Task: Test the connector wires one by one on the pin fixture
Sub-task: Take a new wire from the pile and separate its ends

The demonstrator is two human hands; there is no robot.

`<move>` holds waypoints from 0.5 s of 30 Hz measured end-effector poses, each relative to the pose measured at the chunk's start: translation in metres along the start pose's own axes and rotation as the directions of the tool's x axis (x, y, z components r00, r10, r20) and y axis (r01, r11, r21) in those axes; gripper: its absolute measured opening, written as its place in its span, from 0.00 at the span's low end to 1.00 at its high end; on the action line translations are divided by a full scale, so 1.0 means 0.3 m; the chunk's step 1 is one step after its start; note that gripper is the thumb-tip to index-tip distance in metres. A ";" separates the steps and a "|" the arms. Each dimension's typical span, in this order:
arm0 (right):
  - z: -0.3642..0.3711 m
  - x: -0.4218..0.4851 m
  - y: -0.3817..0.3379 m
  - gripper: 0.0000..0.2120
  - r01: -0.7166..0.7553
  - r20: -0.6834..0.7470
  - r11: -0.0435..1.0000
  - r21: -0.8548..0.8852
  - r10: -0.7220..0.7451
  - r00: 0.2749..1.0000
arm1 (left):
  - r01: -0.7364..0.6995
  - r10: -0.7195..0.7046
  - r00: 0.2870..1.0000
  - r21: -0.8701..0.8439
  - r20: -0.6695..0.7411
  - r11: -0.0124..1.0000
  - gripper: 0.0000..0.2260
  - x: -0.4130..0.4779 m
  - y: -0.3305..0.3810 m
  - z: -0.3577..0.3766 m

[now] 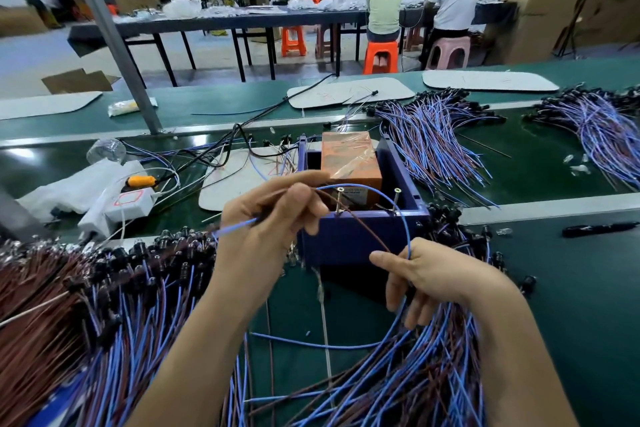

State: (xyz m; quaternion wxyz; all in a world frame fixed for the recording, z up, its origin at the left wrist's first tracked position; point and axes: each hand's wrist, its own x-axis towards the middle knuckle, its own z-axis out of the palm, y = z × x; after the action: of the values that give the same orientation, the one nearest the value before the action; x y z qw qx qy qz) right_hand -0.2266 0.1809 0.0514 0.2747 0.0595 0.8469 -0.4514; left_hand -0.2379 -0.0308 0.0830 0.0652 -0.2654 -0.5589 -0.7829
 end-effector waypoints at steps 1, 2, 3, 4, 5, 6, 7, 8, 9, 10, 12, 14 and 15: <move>0.000 -0.008 -0.005 0.27 -0.001 0.019 1.000 -0.031 0.002 1.000 | 0.006 -0.008 1.000 -0.056 -0.029 0.998 0.10 0.002 0.001 0.000; 0.001 -0.017 -0.011 0.25 0.006 0.027 0.997 -0.077 -0.004 1.000 | 0.012 -0.016 0.999 -0.079 -0.052 0.997 0.11 0.002 0.000 -0.002; 0.003 -0.028 -0.021 0.22 0.022 0.015 0.992 -0.125 -0.021 1.000 | 0.021 -0.025 0.997 -0.071 -0.066 0.997 0.12 0.001 -0.001 -0.002; 0.005 -0.039 -0.032 0.19 0.049 -0.018 0.985 -0.164 -0.053 0.998 | 0.039 -0.041 0.997 -0.031 -0.071 0.999 0.12 -0.002 -0.004 -0.003; 0.006 -0.053 -0.046 0.19 0.083 -0.071 0.981 -0.173 -0.096 0.993 | 0.075 -0.072 0.995 0.034 -0.064 0.997 0.13 -0.004 -0.006 0.000; 0.007 -0.068 -0.063 0.21 0.123 -0.141 0.982 -0.146 -0.144 0.980 | 0.122 -0.118 0.992 0.110 -0.045 0.986 0.14 -0.006 -0.011 0.004; 0.010 -0.086 -0.083 0.24 0.176 -0.223 0.978 -0.107 -0.196 0.955 | 0.173 -0.173 0.985 0.181 -0.014 0.968 0.15 -0.008 -0.016 0.009; 0.012 -0.103 -0.102 0.28 0.235 -0.314 0.966 -0.103 -0.256 0.914 | 0.218 -0.230 0.973 0.239 0.021 0.946 0.15 -0.010 -0.022 0.015; 0.017 -0.117 -0.119 0.31 0.287 -0.401 0.949 -0.132 -0.316 0.860 | 0.255 -0.281 0.958 0.284 0.056 0.924 0.15 -0.012 -0.027 0.023; 0.023 -0.128 -0.133 0.30 0.331 -0.472 0.929 -0.166 -0.370 0.800 | 0.277 -0.320 0.943 0.320 0.091 0.906 0.15 -0.015 -0.032 0.029; 0.046 -0.145 -0.165 0.24 0.424 -0.541 0.894 -0.145 -0.431 0.723 | 0.300 -0.378 0.911 0.363 0.166 0.882 0.15 -0.020 -0.037 0.040; 0.072 -0.147 -0.189 0.17 0.500 -0.526 0.865 -0.032 -0.440 0.728 | 0.318 -0.426 0.874 0.387 0.234 0.866 0.16 -0.026 -0.038 0.049; 0.085 -0.144 -0.196 0.14 0.515 -0.489 0.857 0.026 -0.439 0.754 | 0.324 -0.444 0.857 0.396 0.261 0.859 0.16 -0.029 -0.039 0.056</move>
State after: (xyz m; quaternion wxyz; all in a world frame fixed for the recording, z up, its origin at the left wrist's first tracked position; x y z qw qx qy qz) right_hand -0.2002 0.1326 0.1057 -0.0670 -0.0308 0.8356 -0.5444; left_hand -0.2293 -0.0131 0.0729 -0.1484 -0.2636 -0.7295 -0.6134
